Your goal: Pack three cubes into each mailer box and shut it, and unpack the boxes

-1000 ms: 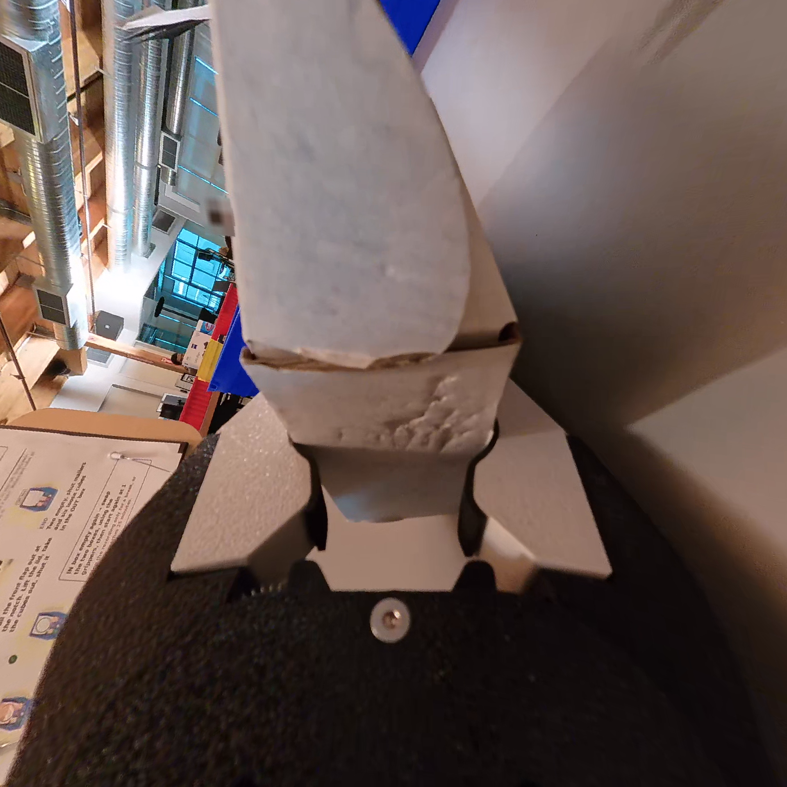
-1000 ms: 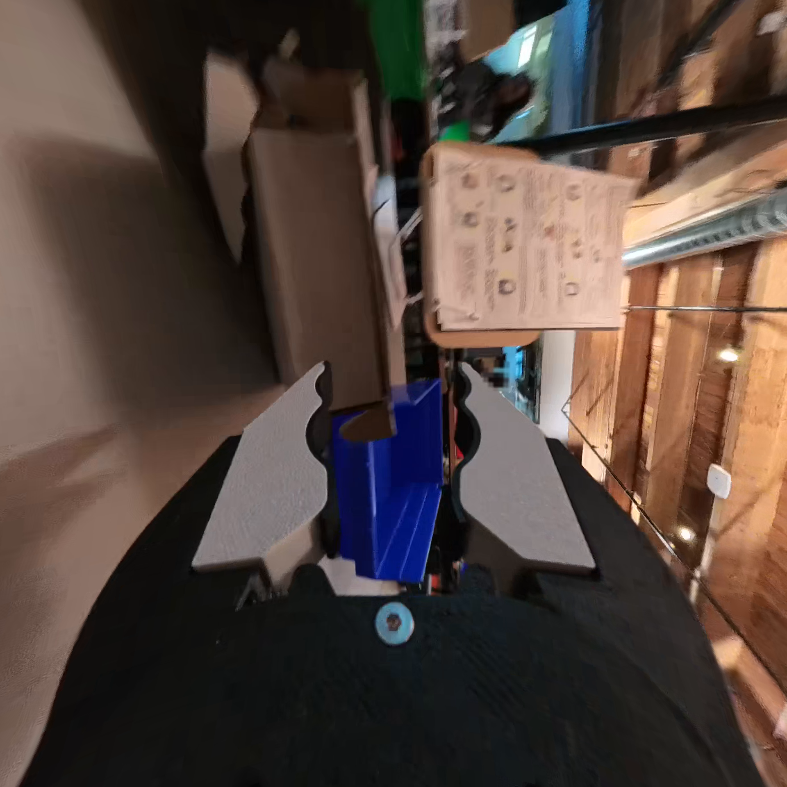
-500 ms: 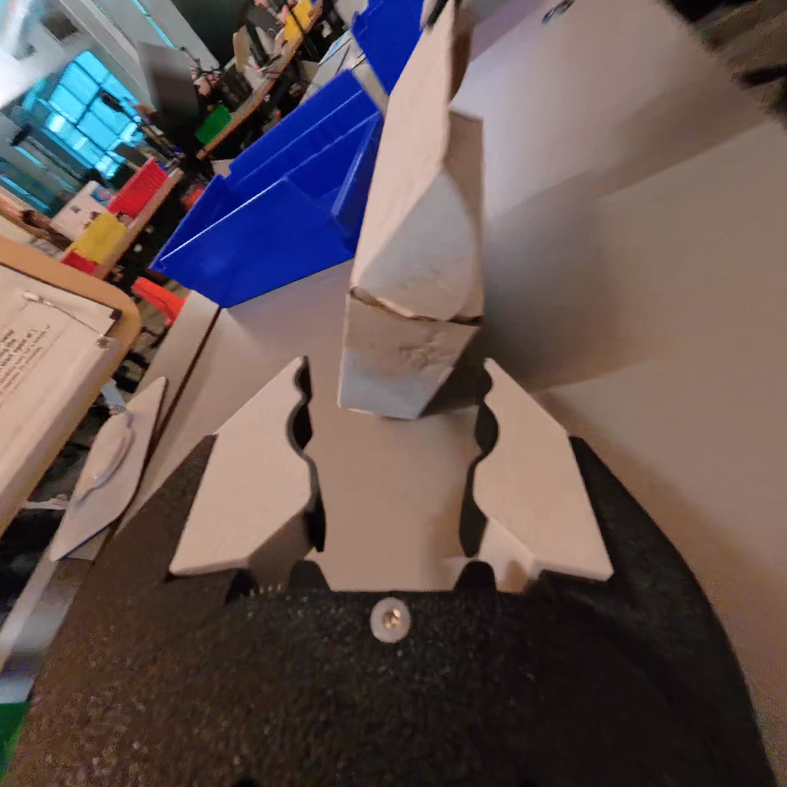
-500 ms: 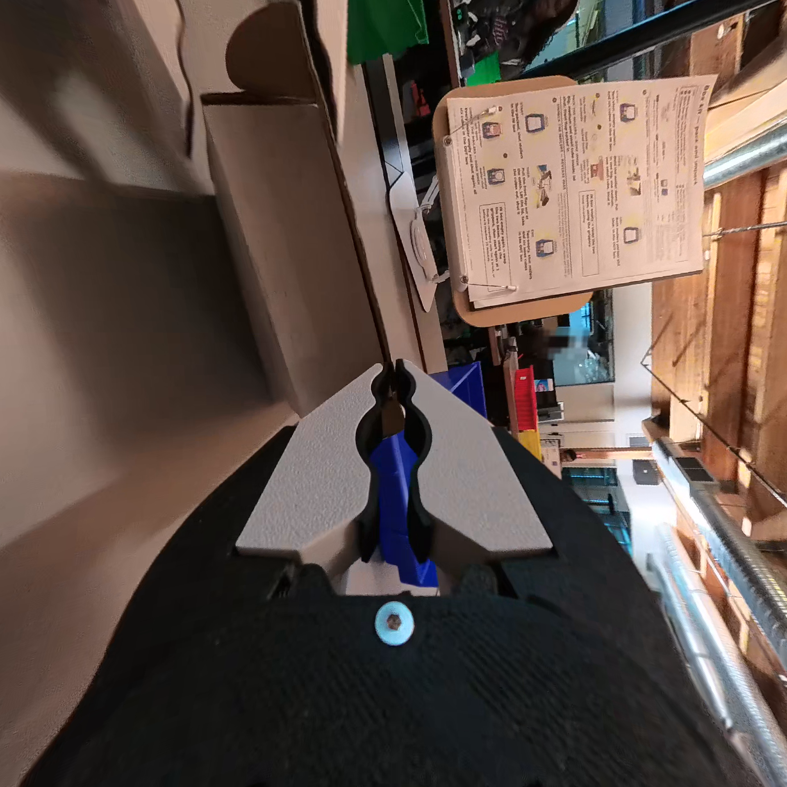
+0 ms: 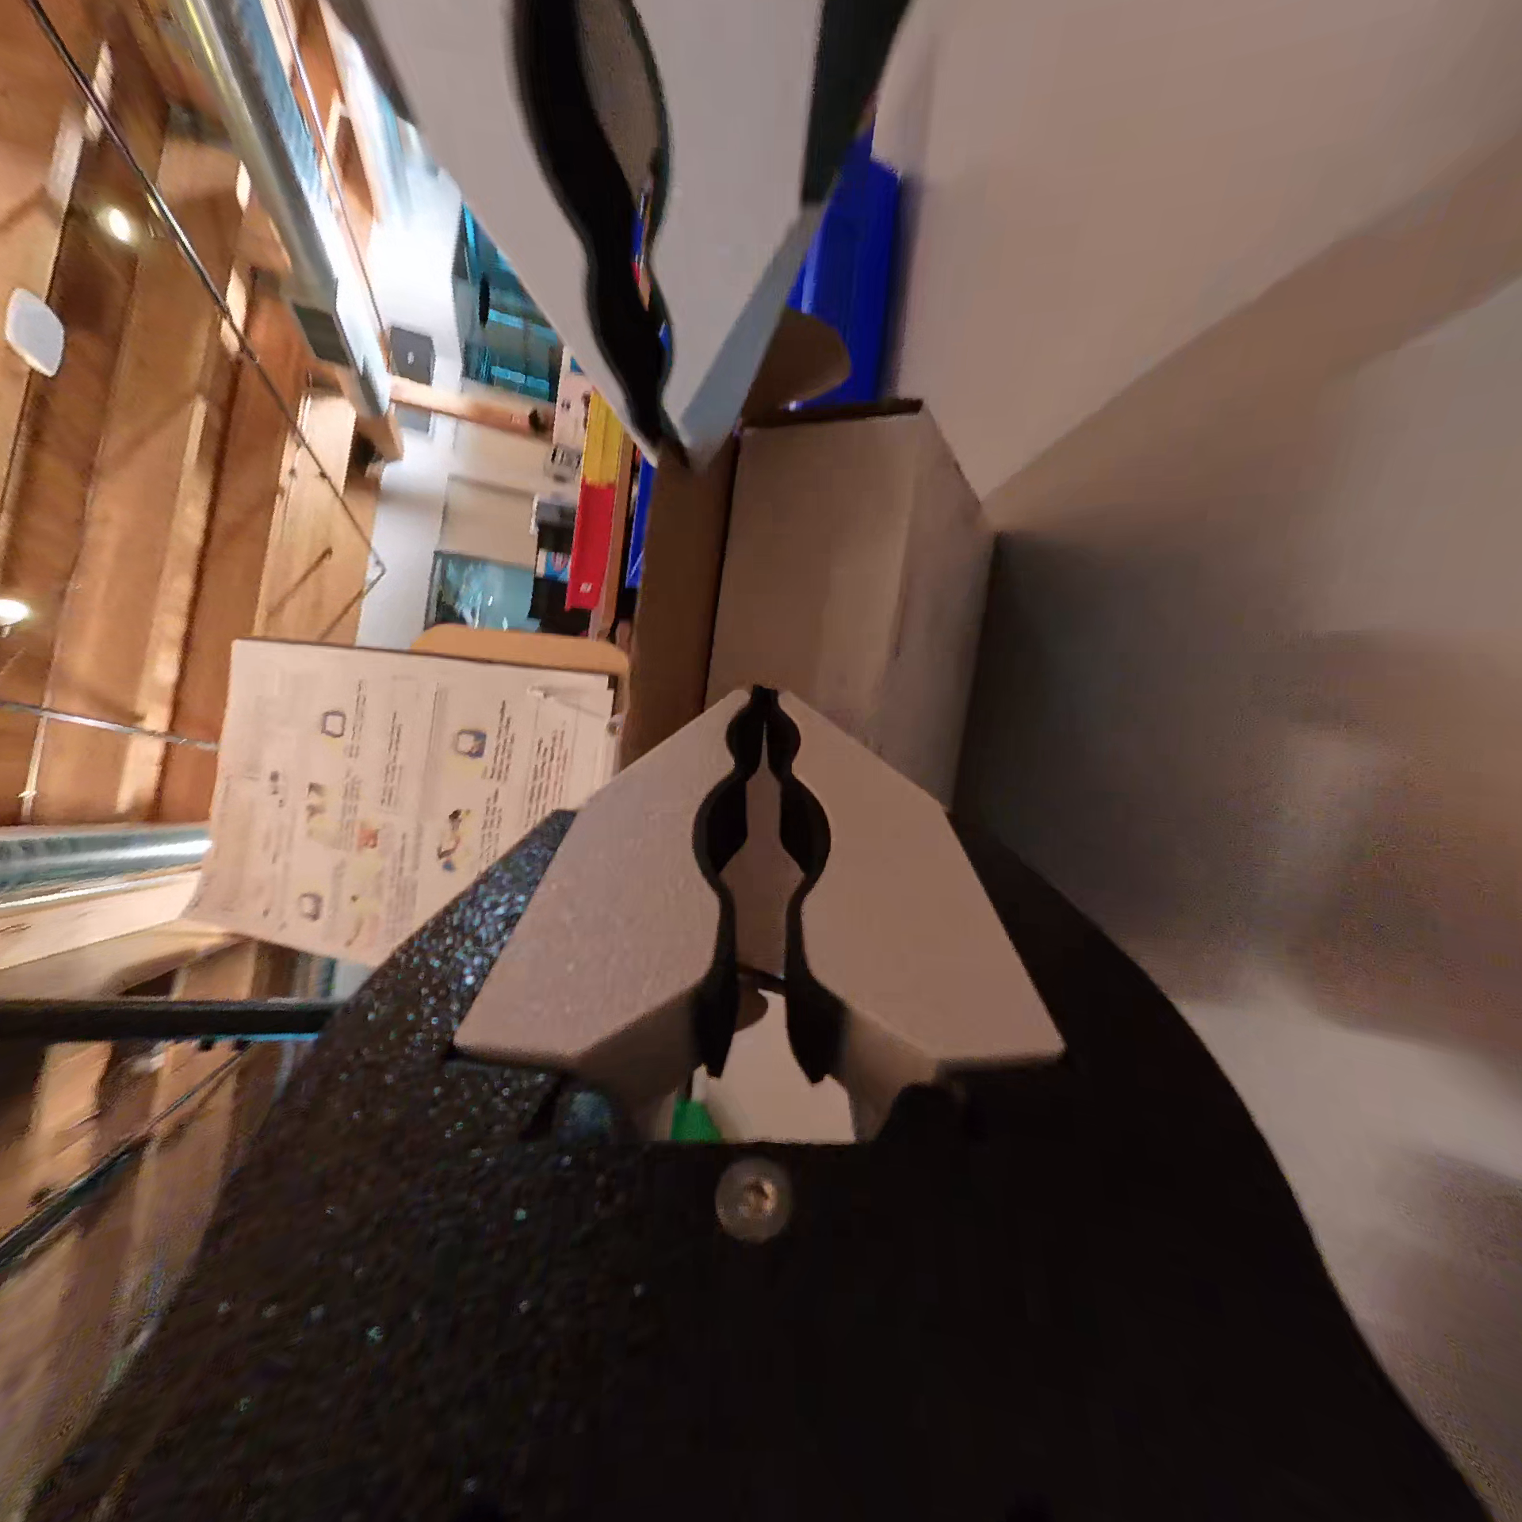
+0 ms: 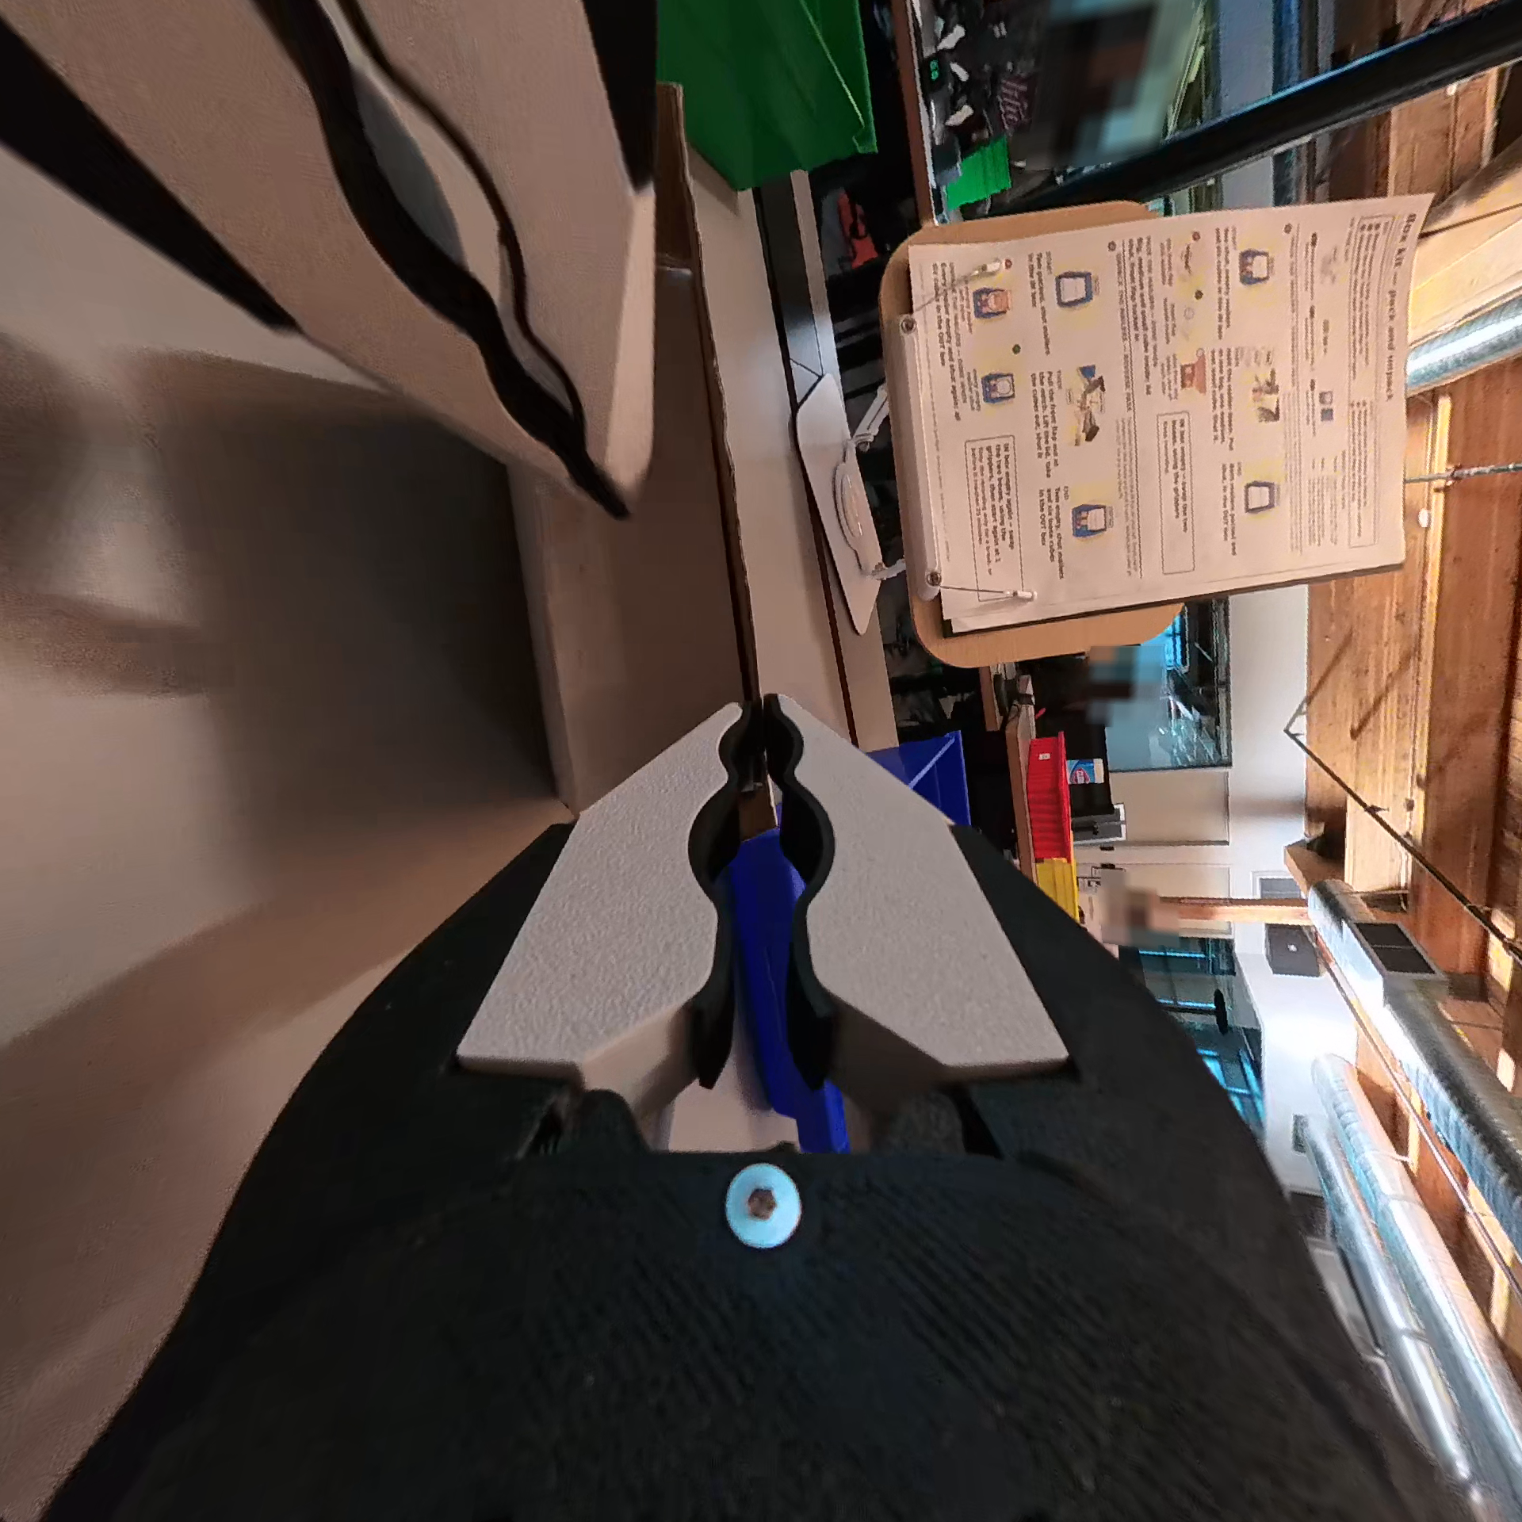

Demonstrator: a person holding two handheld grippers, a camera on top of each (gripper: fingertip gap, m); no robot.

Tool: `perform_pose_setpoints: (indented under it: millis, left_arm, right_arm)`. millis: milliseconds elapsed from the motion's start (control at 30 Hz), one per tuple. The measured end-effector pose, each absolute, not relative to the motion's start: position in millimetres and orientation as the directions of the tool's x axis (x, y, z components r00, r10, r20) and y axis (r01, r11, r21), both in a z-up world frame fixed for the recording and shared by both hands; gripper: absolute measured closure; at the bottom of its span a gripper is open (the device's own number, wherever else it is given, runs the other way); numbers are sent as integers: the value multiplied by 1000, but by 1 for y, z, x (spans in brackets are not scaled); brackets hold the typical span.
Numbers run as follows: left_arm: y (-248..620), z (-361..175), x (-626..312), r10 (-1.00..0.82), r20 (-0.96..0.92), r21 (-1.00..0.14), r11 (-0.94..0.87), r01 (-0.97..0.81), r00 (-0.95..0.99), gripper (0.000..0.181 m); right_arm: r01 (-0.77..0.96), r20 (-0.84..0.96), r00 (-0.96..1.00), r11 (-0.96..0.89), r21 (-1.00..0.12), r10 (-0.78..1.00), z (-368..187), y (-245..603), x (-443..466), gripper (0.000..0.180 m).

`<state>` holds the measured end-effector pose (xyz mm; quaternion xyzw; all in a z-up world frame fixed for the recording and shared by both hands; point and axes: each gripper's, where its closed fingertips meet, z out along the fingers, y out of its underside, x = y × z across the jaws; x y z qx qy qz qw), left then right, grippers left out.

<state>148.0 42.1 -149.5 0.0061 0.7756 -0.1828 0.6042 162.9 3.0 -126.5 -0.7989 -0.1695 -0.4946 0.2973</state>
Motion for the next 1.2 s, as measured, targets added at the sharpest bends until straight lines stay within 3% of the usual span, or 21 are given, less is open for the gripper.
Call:
perform_pose_setpoints:
  millis: [33, 367, 467, 667, 833, 1000, 1067, 1133, 1200]
  left_arm:
    - [43, -153, 153, -193, -944, -250, 948, 198, -269, 181]
    - [44, -207, 164, -188, -897, -241, 967, 86, -400, 181]
    - [45, -185, 167, -269, -901, -318, 943, 97, -340, 181]
    - [26, -157, 151, -363, -832, -469, 865, 180, -421, 181]
    - [56, -146, 187, -308, -914, -345, 933, 103, -264, 181]
    - [49, -167, 189, -205, -918, -244, 967, 77, -338, 181]
    - [38, -192, 183, -200, -879, -266, 959, 97, -433, 181]
    - [36, -191, 180, -201, -904, -262, 958, 119, -377, 181]
    - [30, -176, 173, -284, -893, -354, 922, 158, -349, 181]
  right_arm:
    - [570, 888, 459, -758, -317, -26, -126, 3, 163, 180]
    - [599, 869, 495, -725, -341, -1, -127, 10, 169, 179]
    - [607, 857, 513, -687, -400, -45, -123, 15, 167, 179]
    - [602, 839, 540, -666, -441, -67, -120, 11, 167, 179]
    - [607, 828, 558, -653, -453, -56, -119, 12, 165, 179]
    - [586, 819, 570, -668, -460, -65, -120, 6, 172, 179]
    - [591, 832, 540, -646, -483, -127, -109, 6, 178, 179]
    - [589, 812, 568, -622, -516, -135, -104, 8, 175, 180]
    - [607, 835, 538, -634, -479, -116, -102, 7, 178, 180]
